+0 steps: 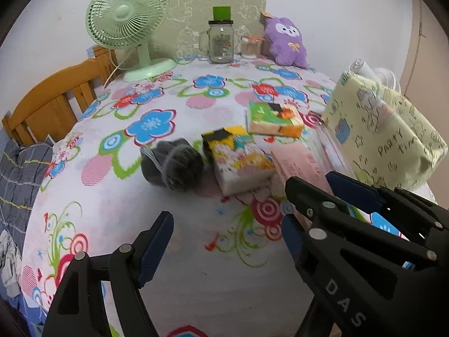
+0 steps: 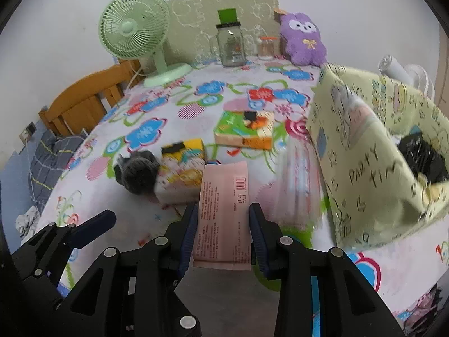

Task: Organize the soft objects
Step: 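Grasp the pink paper packet with the right gripper while the left gripper grasps the grey knitted pouch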

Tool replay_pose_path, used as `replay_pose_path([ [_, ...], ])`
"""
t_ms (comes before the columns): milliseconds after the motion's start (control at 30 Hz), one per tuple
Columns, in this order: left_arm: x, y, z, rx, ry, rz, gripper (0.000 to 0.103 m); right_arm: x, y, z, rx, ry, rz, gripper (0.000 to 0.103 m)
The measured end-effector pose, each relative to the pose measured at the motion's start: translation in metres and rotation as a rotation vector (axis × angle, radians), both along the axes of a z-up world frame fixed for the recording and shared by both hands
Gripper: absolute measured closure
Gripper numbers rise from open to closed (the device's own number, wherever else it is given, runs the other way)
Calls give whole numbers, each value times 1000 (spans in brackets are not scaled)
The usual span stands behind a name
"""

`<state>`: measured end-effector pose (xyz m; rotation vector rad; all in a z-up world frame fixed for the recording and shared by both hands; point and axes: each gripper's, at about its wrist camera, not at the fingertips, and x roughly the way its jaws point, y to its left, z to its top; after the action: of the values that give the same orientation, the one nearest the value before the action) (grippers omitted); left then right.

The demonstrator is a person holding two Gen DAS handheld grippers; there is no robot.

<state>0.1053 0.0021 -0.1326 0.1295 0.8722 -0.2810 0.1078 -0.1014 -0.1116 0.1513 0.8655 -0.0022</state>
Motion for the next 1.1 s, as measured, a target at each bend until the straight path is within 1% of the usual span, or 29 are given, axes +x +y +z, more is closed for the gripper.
replay_pose_path([
  [67,4,2,3,-3,-6,9,23,4,2,4,-1,-10,4,63],
  [133,9,4,6,-9,-4,20,26,7,2,7,-1,-17,5,63],
  [233,18,6,8,-11,0,40,28,15,3,11,-1,-25,9,63],
  [333,25,7,10,-2,-17,57,29,23,4,12,2,-35,16,63],
  [467,40,10,10,-10,-12,93,30,36,4,14,8,-49,22,63],
  [600,49,12,11,-13,-25,126,32,47,6,15,-3,-64,31,63],
  [767,63,14,5,-18,0,156,32,60,6,11,-4,-60,34,63],
  [867,68,15,0,-4,15,174,35,65,7,6,-4,-50,35,62],
  [967,69,18,-3,0,5,189,38,68,8,2,3,-41,37,63],
  [1000,70,19,-4,-2,4,192,41,69,8,1,5,-39,37,63],
  [1100,70,21,-4,-15,6,194,59,70,8,0,1,-38,32,63],
])
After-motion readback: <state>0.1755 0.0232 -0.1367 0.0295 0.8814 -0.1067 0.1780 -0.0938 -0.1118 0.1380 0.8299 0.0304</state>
